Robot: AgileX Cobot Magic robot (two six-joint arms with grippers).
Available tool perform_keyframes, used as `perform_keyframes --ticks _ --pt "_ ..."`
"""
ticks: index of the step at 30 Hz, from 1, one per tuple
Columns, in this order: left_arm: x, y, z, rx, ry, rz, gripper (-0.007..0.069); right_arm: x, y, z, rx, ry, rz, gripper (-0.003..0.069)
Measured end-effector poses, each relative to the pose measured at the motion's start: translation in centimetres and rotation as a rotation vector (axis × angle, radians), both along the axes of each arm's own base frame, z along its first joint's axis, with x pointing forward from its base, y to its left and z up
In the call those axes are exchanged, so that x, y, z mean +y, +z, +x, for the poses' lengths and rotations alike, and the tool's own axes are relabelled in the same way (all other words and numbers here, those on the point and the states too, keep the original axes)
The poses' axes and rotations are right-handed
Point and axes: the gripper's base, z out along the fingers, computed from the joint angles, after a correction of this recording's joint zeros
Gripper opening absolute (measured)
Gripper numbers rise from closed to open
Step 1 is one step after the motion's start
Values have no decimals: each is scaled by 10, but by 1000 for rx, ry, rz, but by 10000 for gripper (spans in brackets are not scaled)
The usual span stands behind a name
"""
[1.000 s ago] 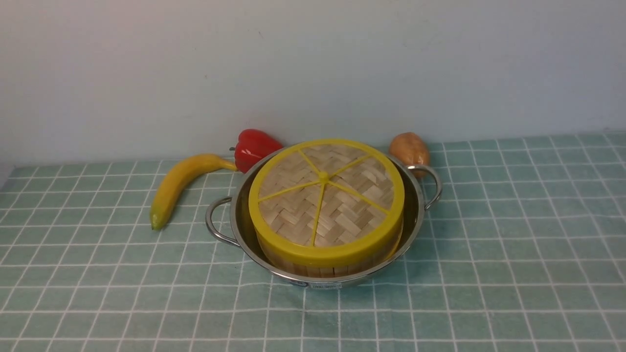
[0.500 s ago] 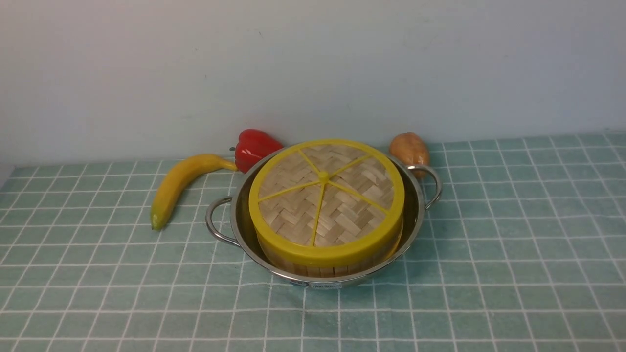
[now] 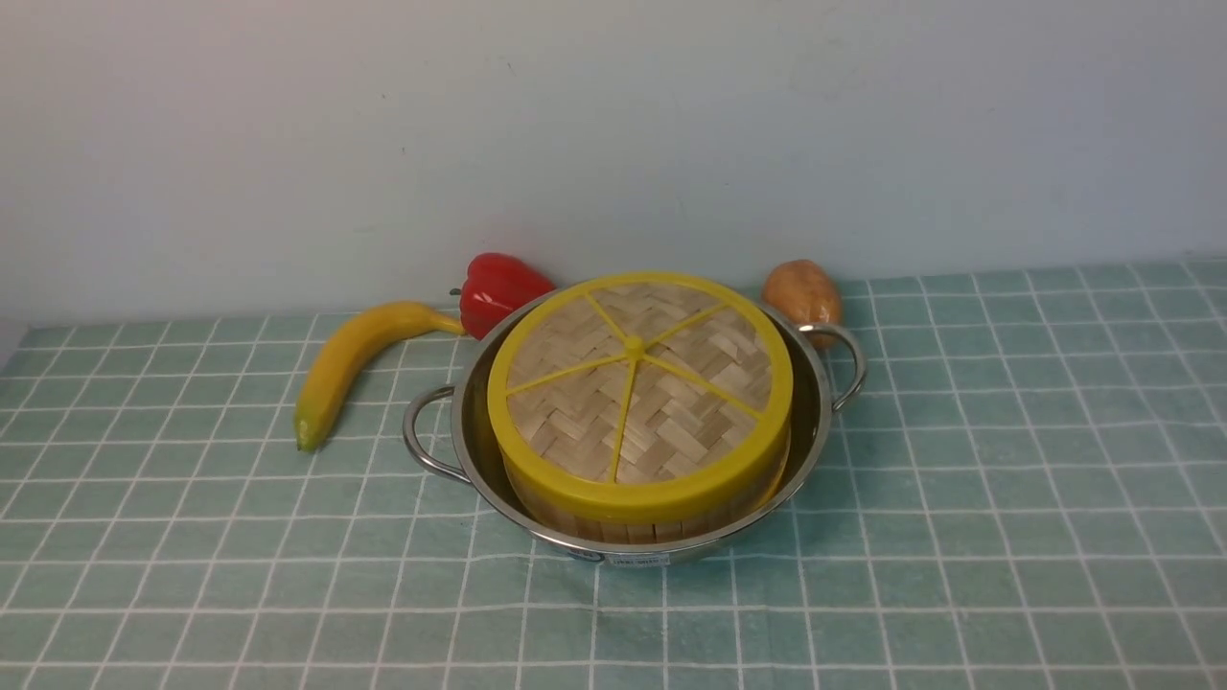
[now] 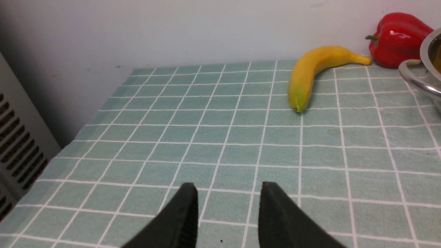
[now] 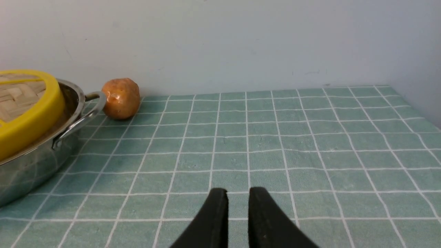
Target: Place the steamer in the pot on the blue tablecloth, and put the lid on the steamer.
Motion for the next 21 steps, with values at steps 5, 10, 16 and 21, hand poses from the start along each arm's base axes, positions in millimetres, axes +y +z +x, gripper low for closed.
perform_keyframes --ticks 5,10,16,21 --pt "0 0 0 0 0 0 243 0 0 0 0 0 2 129" --pt "0 0 0 0 0 0 243 0 0 0 0 0 2 139" --pt "0 0 0 0 0 0 243 0 0 0 0 0 2 154" --pt "0 0 0 0 0 0 243 0 0 0 0 0 2 170"
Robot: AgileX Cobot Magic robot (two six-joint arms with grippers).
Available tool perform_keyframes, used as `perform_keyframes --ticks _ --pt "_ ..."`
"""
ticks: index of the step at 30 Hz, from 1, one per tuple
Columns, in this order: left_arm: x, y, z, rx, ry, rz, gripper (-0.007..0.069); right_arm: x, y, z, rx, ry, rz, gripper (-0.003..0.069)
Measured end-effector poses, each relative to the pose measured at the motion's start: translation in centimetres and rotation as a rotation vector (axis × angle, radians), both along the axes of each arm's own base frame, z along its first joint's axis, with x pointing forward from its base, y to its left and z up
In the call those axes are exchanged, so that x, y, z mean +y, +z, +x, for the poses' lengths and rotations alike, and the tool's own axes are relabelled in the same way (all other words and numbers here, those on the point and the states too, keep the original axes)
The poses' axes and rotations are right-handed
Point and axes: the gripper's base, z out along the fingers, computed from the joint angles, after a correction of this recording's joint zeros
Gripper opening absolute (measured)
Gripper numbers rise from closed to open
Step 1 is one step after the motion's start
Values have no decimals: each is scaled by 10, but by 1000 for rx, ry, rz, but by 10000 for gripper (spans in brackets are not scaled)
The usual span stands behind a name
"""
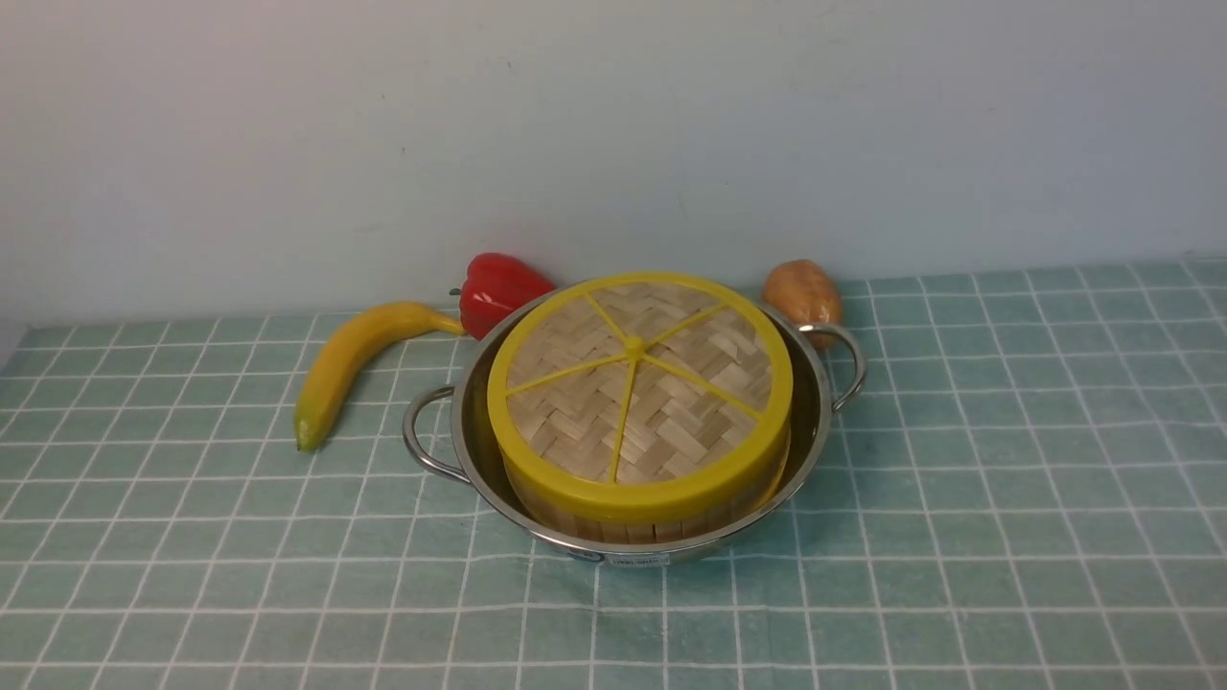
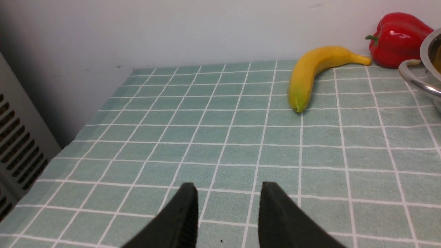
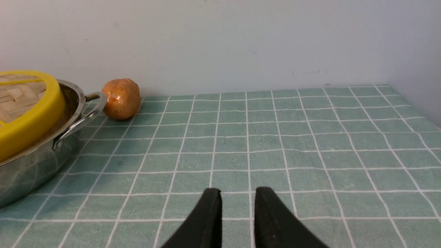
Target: Place the steamer in the pot on the blue tablecloth, and put the lid on the steamer.
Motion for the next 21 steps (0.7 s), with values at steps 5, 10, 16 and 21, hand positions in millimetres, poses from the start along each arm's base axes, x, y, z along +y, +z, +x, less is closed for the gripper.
perform_keyframes --ticks 5,10,16,21 --pt "0 0 0 0 0 0 243 0 0 0 0 0 0 183" --pt "0 0 0 0 0 0 243 0 0 0 0 0 1 200" --pt "0 0 0 0 0 0 243 0 0 0 0 0 1 216" --pt "0 0 0 0 0 0 243 0 0 0 0 0 1 228"
